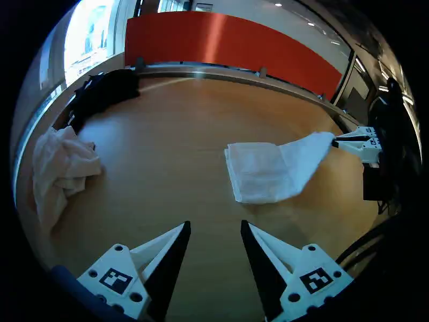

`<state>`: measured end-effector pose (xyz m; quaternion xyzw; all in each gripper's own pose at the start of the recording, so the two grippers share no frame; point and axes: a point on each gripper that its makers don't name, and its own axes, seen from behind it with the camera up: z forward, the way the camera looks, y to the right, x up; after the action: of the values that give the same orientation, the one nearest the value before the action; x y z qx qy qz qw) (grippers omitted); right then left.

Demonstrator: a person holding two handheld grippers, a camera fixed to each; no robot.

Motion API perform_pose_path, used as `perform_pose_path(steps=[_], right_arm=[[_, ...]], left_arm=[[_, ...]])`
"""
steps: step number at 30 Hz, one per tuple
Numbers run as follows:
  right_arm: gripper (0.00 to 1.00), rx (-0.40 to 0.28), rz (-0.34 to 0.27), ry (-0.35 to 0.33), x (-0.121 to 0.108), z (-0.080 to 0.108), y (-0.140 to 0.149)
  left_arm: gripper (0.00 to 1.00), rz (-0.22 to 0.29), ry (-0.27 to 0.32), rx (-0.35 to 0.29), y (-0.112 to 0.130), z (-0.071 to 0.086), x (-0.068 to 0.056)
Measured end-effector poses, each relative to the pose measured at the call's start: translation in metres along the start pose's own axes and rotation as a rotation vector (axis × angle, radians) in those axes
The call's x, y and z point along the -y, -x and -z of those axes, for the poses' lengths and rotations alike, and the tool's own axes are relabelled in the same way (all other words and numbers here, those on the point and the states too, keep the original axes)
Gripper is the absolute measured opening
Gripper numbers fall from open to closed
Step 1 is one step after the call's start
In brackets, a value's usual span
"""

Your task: Fold towel

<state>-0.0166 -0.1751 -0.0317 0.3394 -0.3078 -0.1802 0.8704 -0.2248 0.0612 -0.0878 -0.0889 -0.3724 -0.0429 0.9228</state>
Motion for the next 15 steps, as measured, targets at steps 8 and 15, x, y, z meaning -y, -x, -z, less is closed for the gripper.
perform_pose_path(steps=[8,15], right_arm=[[0.03,-0.005,0.045,-0.049,0.017,-0.012,-0.019],[0.03,-0.004,0.113,-0.135,0.054,-0.040,-0.041]], left_arm=[[0.68,-0.004,-0.016,-0.003,0.004,0.010,0.006],[0.68,0.013,-0.036,-0.017,0.007,0.025,0.013]])
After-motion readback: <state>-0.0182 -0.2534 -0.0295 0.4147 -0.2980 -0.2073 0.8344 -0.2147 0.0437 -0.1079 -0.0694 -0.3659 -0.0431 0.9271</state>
